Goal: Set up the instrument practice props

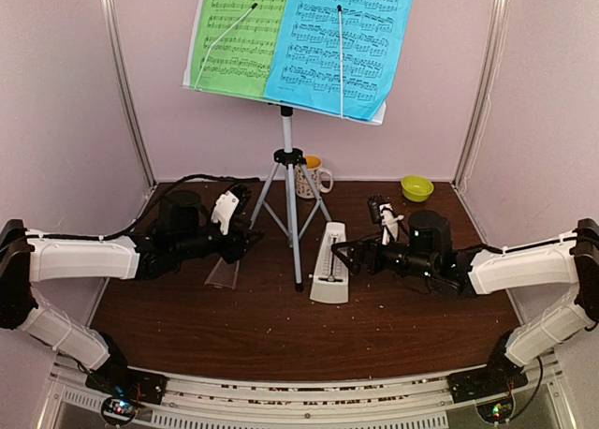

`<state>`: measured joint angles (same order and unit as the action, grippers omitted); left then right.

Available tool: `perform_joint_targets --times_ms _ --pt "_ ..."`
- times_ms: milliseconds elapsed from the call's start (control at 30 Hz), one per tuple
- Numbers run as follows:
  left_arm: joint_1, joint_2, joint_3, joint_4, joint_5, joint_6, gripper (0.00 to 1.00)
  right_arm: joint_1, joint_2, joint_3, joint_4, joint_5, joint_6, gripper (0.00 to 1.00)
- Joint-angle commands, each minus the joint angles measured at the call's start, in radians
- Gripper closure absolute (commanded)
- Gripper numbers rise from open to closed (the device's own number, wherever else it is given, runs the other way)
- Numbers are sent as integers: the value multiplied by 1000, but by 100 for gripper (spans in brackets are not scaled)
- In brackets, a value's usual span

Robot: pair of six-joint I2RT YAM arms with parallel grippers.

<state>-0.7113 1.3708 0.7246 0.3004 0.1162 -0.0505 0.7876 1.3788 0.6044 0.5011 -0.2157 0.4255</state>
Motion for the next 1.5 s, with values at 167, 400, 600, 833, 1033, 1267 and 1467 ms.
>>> perform_joint_targets --times_ms 167,400,600,833,1033,1267,1467 --pt "-8 8 5 63 15 2 56 21 49 71 -47 123 -19 13" --pt "-8 10 4 62 14 4 56 21 46 63 -66 175 -13 36" --pt "-8 10 4 62 19 4 56 21 28 53 -70 173 -13 46" --pt "-10 13 4 65 24 4 56 21 4 29 -66 163 -14 61" --pt "-10 13 5 67 26 4 56 21 9 28 -49 158 -14 65" --pt "-10 11 3 65 25 5 56 22 -10 17 -55 147 -20 71" --pt "-11 13 2 73 21 4 56 21 -47 -2 -75 148 -22 53"
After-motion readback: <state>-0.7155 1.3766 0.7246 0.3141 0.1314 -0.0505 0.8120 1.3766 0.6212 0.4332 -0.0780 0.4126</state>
